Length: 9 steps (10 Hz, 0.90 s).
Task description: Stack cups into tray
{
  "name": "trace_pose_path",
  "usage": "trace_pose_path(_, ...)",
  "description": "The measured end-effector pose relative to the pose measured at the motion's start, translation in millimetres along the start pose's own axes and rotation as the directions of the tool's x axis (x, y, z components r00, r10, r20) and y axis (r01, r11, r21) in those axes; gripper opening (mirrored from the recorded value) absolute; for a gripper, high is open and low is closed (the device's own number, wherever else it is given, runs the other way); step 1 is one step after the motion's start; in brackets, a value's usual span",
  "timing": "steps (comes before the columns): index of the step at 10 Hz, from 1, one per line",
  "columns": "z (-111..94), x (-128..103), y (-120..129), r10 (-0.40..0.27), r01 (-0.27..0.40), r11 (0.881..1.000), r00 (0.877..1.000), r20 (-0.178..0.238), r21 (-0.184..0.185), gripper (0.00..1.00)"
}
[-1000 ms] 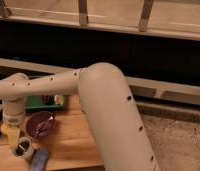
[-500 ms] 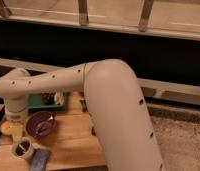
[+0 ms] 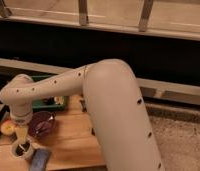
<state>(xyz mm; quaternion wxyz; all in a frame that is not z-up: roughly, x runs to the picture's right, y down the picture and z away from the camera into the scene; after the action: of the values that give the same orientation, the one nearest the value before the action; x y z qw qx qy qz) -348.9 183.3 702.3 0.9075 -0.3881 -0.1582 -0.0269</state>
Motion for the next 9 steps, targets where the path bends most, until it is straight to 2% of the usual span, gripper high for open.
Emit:
trace_pose_path(3, 28.5, 2.9, -1.3, 0.020, -0.020, 0.999, 1.000, 0.008, -0.047, 0.79)
trace_pose_path(4, 36.3, 0.8, 1.1, 0.015, -0.015, 0.998, 1.000, 0.010, -0.068, 0.72)
trace_pose_path(6, 44.2, 0.3, 5.1, 0.010, -0.009, 0.995, 1.000, 0.008, -0.103, 0.52)
trace_pose_path(9, 46.6, 3.2, 8.5, 0.009, -0.008, 0.992, 1.000, 0.010, -0.127, 0.24)
